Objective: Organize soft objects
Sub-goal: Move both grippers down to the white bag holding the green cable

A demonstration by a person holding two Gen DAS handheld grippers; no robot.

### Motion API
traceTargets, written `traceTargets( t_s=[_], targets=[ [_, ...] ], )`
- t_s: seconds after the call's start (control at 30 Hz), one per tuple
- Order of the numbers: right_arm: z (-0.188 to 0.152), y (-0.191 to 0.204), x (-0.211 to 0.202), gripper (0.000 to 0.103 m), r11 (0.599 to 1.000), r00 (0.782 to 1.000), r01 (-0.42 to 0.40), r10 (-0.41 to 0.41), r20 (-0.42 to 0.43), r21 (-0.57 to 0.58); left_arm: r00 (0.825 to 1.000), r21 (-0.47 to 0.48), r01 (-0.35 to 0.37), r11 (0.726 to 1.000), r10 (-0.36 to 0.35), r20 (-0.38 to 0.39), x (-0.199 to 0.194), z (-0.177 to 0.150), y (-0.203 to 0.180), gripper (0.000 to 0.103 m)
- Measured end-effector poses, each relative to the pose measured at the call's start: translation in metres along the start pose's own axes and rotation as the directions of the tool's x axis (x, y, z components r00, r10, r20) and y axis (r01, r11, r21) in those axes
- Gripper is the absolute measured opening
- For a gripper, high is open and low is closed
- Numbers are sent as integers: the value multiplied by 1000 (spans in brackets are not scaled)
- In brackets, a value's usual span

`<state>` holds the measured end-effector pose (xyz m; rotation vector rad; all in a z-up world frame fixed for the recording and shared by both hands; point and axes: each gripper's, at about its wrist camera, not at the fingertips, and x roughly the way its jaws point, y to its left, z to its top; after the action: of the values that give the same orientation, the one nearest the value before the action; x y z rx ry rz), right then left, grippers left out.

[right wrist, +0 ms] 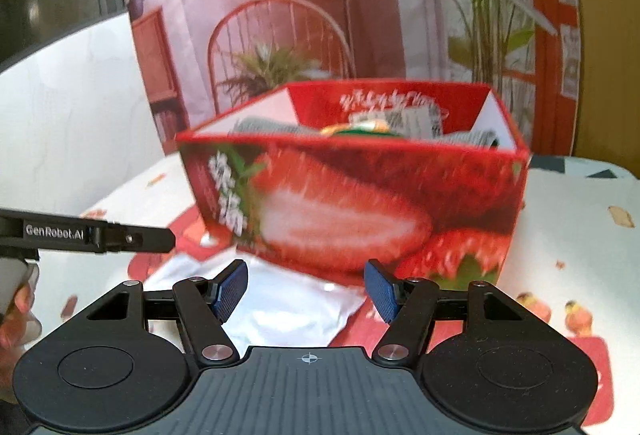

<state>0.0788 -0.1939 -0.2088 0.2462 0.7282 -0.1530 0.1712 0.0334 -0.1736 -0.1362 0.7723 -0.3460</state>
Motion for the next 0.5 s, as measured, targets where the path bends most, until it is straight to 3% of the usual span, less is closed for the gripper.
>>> traceTargets(
  t_s=[0.23,0.5],
  targets=[
    [-25,25,15,70,994,998,-14,7,-70,-104,999,-35,-47,998,46,-7,-2,-10,9,50],
    [-34,34,24,70,982,996,23,-40,-86,-188,997,-56,-78,995,78,-8,0,-14,12,50]
  ],
)
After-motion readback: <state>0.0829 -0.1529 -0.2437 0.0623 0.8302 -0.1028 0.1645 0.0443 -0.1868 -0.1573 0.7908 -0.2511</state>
